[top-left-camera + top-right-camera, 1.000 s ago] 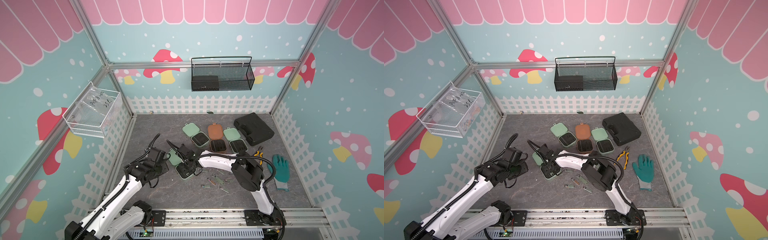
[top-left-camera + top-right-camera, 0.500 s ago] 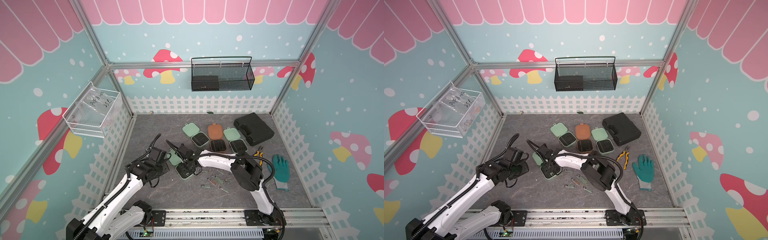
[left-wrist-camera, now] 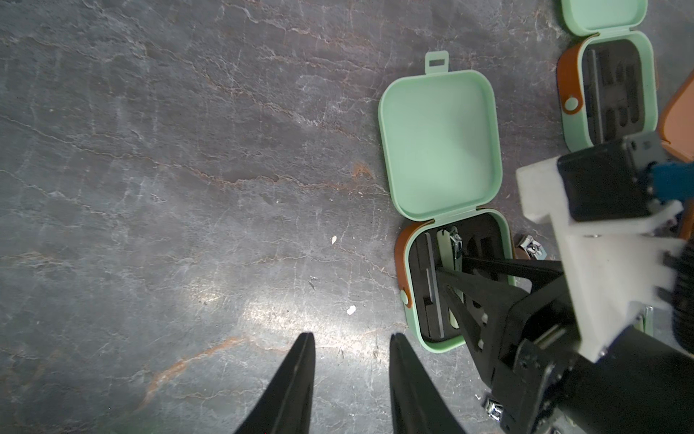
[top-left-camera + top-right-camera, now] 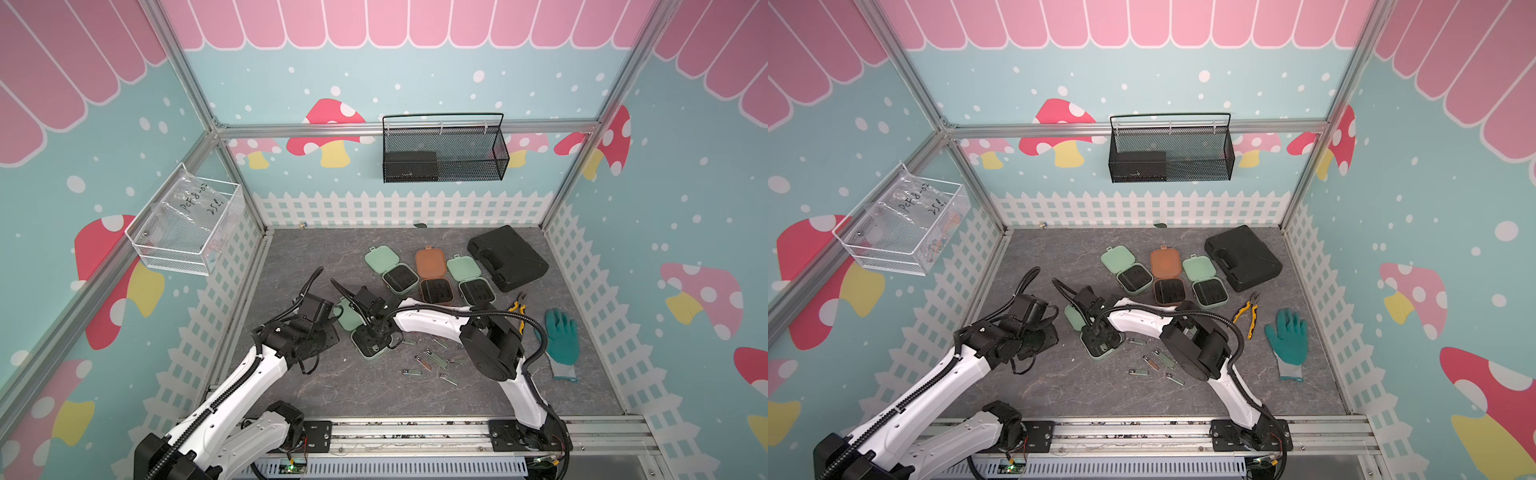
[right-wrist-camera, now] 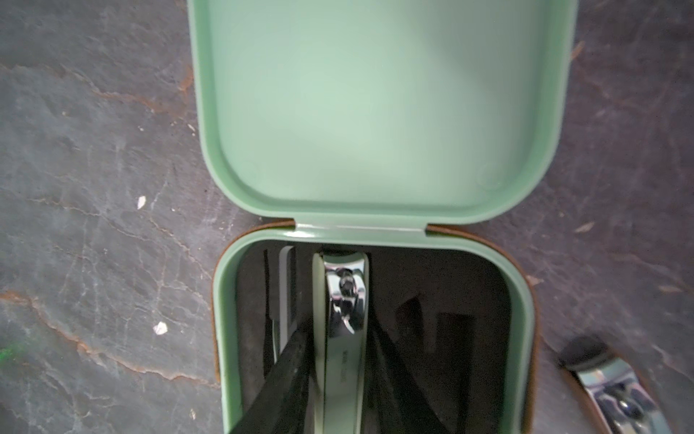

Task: Organize nail clipper sets
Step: Place the nail clipper in the storage box.

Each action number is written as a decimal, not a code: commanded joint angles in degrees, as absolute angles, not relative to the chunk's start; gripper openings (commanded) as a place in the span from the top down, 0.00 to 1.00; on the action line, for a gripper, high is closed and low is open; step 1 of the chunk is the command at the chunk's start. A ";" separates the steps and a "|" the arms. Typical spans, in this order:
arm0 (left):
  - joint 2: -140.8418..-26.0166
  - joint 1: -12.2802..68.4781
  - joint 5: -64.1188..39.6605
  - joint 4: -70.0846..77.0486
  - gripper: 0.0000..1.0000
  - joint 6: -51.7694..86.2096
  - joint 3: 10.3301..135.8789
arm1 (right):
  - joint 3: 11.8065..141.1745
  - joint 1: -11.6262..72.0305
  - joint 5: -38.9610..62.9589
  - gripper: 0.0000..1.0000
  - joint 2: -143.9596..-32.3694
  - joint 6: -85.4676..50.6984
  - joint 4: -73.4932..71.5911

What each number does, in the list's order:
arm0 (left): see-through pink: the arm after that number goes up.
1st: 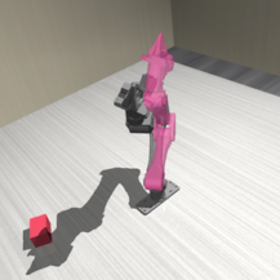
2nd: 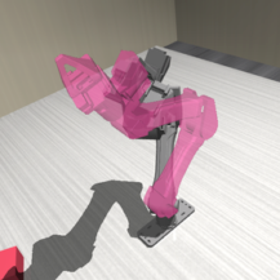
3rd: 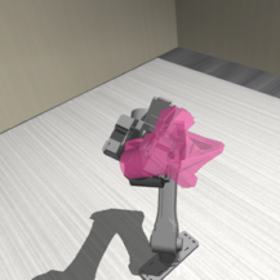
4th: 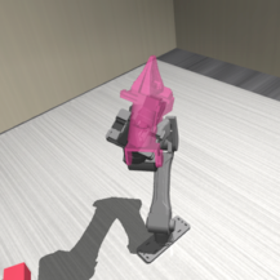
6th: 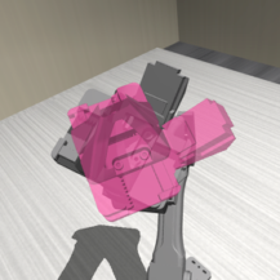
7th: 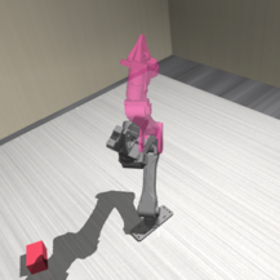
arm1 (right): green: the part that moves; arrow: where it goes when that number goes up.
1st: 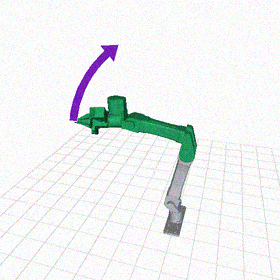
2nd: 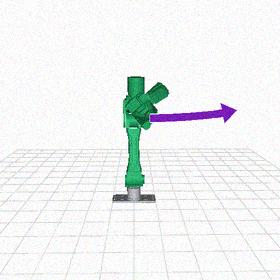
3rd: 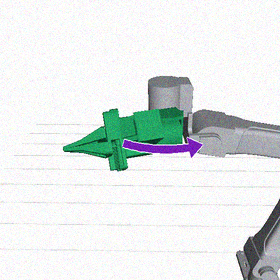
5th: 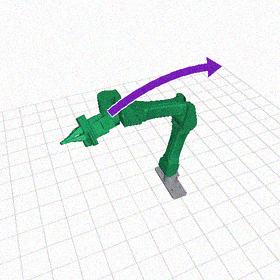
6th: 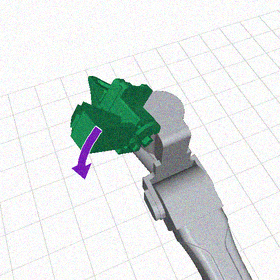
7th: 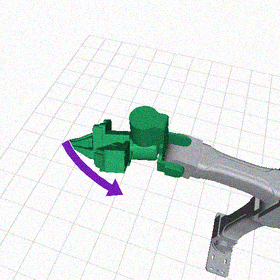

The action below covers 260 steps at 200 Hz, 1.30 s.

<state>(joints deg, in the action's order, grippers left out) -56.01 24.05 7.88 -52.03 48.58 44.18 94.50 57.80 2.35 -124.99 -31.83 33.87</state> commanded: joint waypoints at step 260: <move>-60.26 23.78 2.76 -44.72 0.69 47.47 42.63 | 87.35 53.88 19.33 0.68 -119.66 -30.74 25.24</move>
<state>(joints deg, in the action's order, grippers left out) -59.40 24.05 4.16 -47.07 47.77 43.79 88.51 53.58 16.56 -122.04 -29.93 27.57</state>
